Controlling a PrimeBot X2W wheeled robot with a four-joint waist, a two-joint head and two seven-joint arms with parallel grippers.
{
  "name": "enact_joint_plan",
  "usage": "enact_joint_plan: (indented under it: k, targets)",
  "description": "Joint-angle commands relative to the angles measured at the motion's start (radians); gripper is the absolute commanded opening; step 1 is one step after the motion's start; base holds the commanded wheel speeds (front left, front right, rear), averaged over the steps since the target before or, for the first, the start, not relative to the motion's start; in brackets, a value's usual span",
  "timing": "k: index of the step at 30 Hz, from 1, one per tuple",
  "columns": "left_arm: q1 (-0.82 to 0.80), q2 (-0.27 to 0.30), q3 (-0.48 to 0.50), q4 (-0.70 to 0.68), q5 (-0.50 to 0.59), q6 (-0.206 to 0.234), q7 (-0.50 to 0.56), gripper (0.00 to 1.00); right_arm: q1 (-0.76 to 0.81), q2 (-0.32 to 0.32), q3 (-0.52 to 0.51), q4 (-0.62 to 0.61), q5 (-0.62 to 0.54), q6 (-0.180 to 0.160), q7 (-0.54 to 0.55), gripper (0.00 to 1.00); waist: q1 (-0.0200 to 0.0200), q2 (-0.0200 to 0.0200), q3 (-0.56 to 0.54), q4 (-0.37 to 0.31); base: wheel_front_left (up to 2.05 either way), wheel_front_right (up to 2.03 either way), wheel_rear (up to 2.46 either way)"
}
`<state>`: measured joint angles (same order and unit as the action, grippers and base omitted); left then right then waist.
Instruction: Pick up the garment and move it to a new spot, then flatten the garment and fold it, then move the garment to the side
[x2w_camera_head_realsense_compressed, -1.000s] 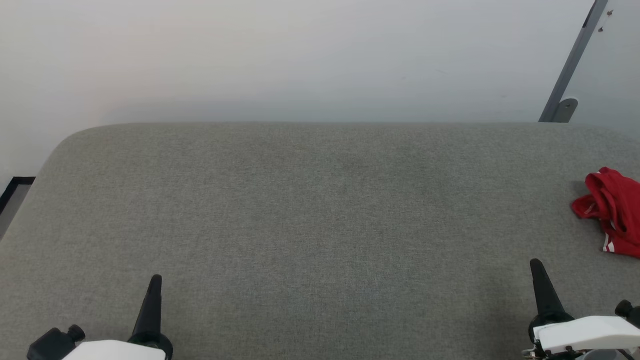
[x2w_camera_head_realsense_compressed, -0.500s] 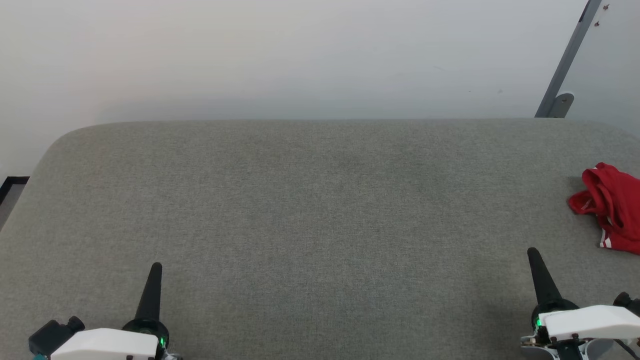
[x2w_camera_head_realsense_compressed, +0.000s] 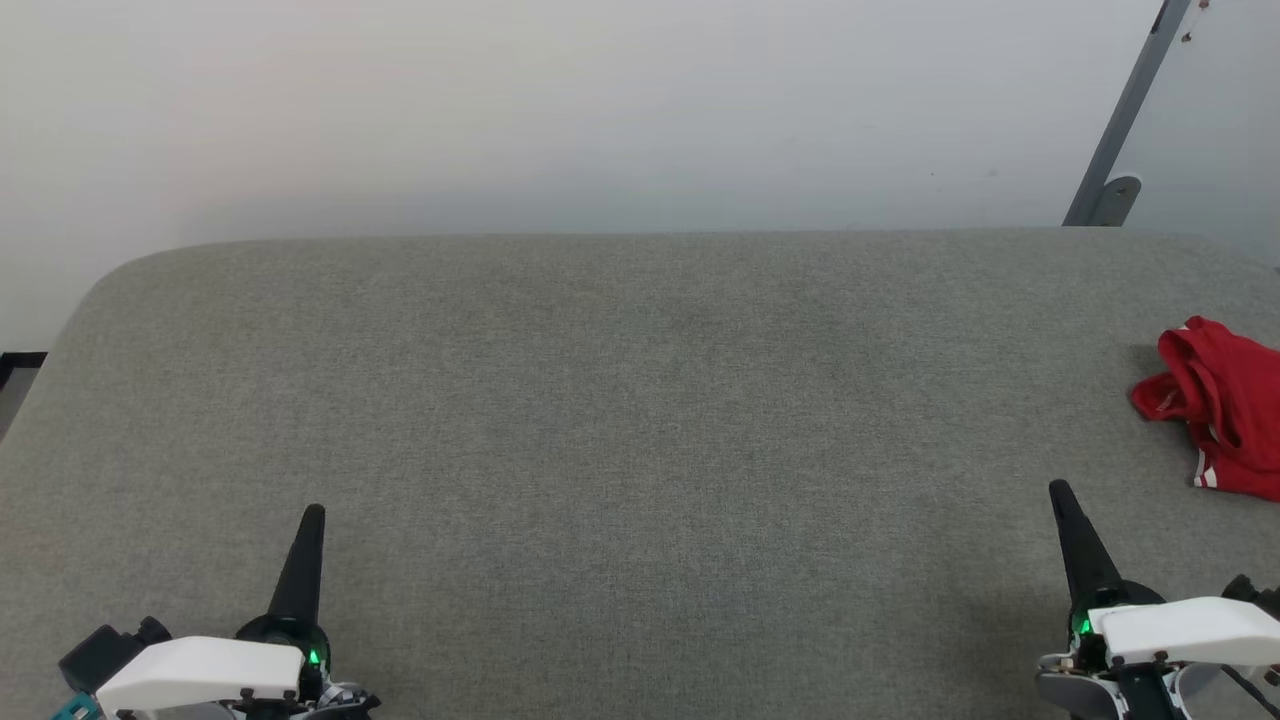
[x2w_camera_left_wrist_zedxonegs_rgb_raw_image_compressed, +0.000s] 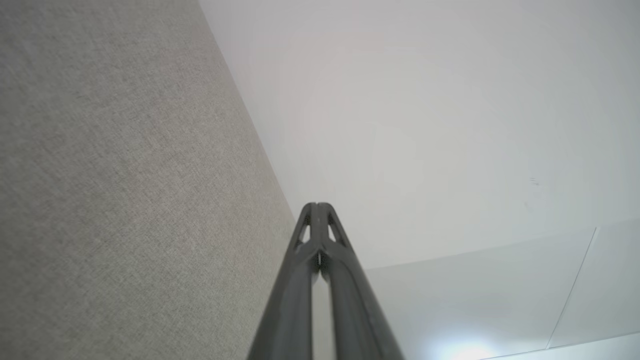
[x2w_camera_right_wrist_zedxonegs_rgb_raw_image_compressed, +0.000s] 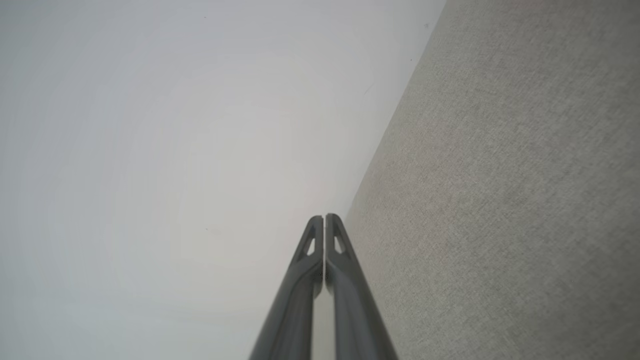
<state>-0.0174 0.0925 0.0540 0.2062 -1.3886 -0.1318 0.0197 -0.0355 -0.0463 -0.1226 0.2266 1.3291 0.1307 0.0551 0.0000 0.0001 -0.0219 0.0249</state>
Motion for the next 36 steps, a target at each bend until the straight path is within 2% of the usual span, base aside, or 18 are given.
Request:
enact_joint_plan:
  k: [1, 36]
  targets:
    - [-0.021, -0.001, 0.007, -0.001, -0.023, 0.002, 0.008, 0.00, -0.023, -0.005, 0.003, -0.005, 0.020, 0.000, 0.006, 0.00, 0.0000, -0.0001, 0.001, -0.001, 0.00, 0.00, 0.00]
    - [-0.091, -0.029, 0.043, 0.038, -0.223, 0.002, 0.079, 0.00, -0.077, -0.005, 0.009, 0.018, 0.267, 0.000, 0.059, 0.00, 0.0000, -0.0001, 0.023, -0.023, 0.00, 0.00, 0.00]
